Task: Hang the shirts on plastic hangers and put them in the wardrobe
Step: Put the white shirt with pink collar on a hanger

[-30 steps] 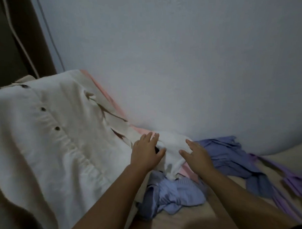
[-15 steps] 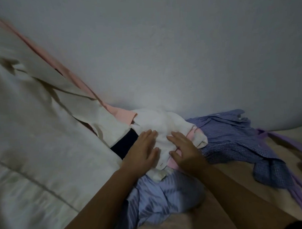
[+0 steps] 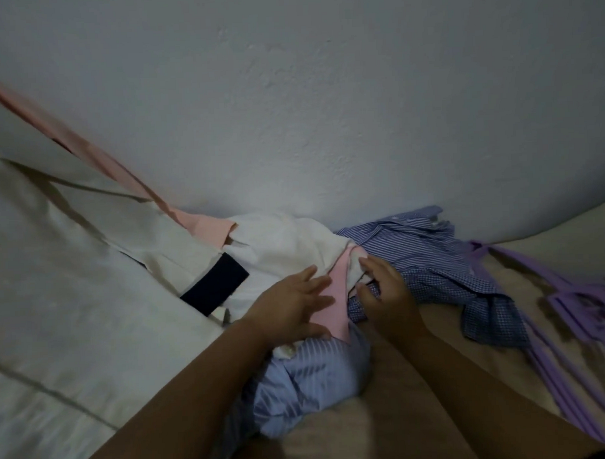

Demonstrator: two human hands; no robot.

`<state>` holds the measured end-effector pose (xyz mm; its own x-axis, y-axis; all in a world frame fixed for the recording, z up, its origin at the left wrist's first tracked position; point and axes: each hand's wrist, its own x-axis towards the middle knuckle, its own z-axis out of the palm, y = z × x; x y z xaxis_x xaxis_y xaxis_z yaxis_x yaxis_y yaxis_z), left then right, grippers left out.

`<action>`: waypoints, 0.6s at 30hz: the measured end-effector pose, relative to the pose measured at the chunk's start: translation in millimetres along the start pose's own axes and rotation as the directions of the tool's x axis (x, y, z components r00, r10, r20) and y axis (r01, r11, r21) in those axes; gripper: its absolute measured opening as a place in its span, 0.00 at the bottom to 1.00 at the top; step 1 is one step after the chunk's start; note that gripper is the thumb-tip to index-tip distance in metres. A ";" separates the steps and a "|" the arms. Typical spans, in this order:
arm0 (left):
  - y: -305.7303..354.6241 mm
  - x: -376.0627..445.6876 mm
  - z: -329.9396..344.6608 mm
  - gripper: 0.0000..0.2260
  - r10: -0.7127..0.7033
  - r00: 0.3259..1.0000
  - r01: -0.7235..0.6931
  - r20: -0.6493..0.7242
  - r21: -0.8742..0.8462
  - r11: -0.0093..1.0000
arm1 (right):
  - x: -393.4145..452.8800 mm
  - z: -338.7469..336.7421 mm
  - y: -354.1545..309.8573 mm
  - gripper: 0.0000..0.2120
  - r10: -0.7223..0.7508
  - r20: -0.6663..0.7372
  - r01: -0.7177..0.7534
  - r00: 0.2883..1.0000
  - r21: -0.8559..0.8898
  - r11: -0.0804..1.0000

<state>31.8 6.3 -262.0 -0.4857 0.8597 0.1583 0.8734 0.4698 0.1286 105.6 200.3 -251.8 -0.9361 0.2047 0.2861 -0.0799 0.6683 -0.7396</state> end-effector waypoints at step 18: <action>24.6 0.1 -10.8 0.24 -0.111 0.989 0.107 0.100 0.043 0.993 | -15.7 -30.9 -5.3 0.22 0.025 -0.042 -0.023 0.999 0.050 0.998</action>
<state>52.8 15.8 -248.2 -0.5738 0.8178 0.0447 0.8169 0.5676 0.1026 131.4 215.7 -233.5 -0.9226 0.2515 0.2926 -0.0750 0.6268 -0.7755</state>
